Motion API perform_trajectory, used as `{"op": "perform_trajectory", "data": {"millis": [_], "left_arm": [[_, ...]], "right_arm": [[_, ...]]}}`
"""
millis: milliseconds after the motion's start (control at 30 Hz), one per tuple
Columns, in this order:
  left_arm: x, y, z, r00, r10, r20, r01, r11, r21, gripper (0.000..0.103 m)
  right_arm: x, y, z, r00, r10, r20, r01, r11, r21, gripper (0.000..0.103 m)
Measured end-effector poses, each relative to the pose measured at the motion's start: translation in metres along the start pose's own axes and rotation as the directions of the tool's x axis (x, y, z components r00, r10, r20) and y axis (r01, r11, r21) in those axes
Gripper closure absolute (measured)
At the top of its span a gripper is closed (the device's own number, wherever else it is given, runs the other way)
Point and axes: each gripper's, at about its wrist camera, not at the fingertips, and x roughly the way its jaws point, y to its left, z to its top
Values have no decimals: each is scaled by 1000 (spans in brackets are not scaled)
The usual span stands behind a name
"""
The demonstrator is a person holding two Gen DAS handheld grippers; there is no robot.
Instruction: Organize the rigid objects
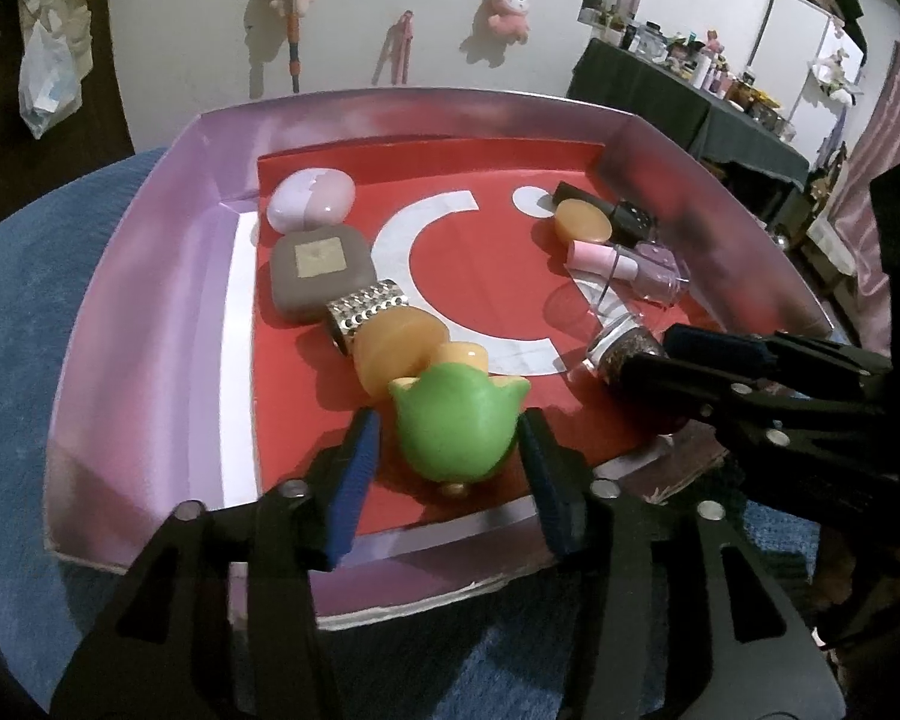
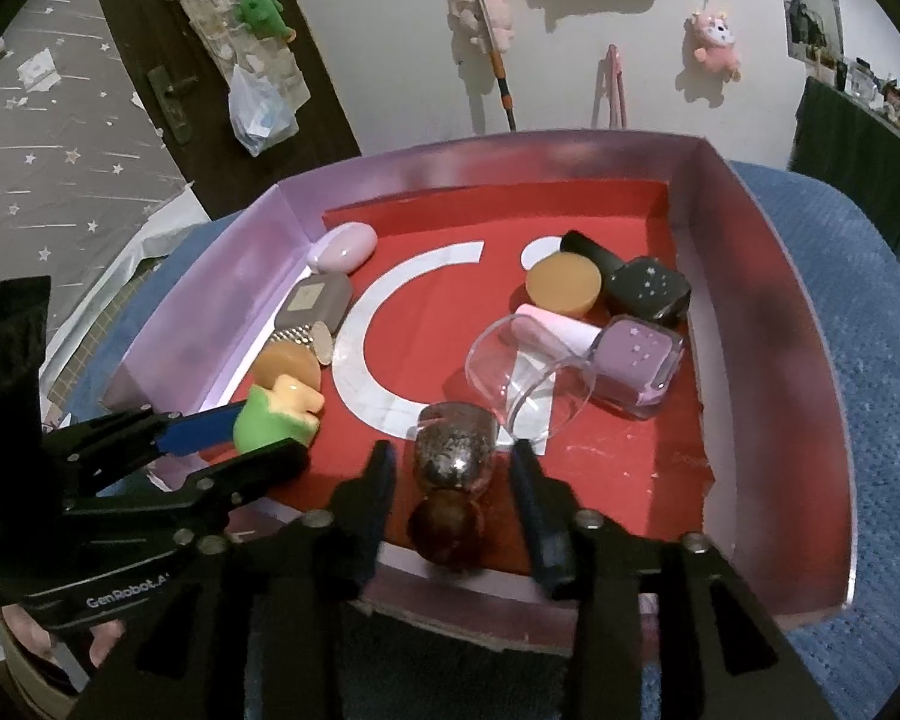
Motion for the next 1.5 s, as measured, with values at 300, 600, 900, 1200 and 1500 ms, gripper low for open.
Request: {"op": "perform_trajectory", "data": {"millis": [300,600,900,1200,1500], "left_arm": [[-16,-1,-5,998,35,44,-34,999,-10,33],[-39,-3,-15,986,98,134,-91,994,-55,15],[-48,-2,-27,968,161,193,-147,986,-83,0],[-40,6,-36,971,163,176,-145,983,-115,0],[-34,10,-41,974,158,160,-139,982,-125,0]], "right_arm": [[-26,4,-6,998,-9,70,9,1000,10,42],[-59,16,-21,966,-137,221,138,990,13,24],[-65,20,-33,940,-207,270,198,978,60,9],[-57,19,-45,923,-273,271,264,962,69,1],[-47,21,-51,916,-313,250,311,949,47,0]]}}
